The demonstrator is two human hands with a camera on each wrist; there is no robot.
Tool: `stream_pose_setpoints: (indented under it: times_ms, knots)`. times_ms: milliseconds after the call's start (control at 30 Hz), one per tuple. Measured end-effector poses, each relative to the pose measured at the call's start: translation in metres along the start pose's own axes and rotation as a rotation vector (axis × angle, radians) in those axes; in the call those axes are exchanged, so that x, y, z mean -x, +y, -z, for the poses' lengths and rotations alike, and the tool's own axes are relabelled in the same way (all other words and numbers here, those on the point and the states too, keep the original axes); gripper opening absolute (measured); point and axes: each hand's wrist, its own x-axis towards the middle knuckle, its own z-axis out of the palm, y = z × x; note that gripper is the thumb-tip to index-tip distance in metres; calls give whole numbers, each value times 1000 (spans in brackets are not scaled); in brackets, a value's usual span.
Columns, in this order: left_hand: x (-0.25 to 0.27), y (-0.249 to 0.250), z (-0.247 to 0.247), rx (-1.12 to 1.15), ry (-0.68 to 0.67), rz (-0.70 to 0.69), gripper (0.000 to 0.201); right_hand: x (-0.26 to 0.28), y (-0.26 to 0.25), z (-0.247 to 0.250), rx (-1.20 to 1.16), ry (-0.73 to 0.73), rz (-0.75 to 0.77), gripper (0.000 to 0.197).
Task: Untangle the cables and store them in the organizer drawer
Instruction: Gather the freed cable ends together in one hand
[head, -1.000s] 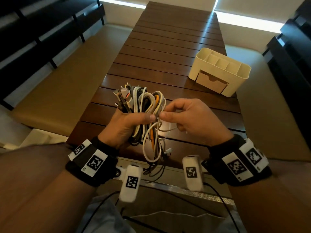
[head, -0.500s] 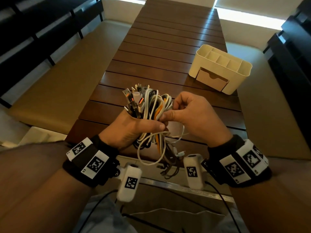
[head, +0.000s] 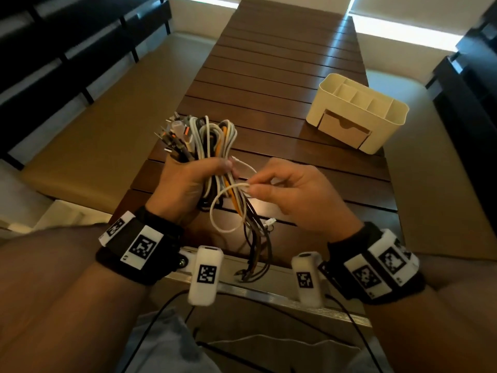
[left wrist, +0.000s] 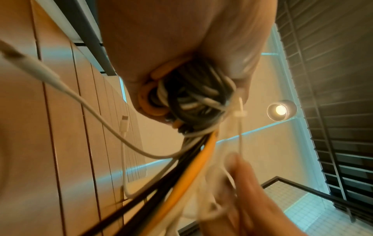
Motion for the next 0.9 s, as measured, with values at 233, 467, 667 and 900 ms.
stream_pose_setpoints:
  times_ms: [233, 467, 667, 900]
  knots:
    - [-12, 19, 19, 79, 125, -39, 7, 0, 10, 52, 577, -492, -430, 12]
    - [-13, 18, 25, -10, 109, -51, 14, -8, 34, 41, 654, -226, -605, 6]
    - [-6, 8, 11, -143, 25, -165, 10, -4, 8, 59, 404, 18, -413, 12]
    - [-4, 3, 6, -179, -49, -98, 32, 4, -26, 63, -132, 171, -233, 45]
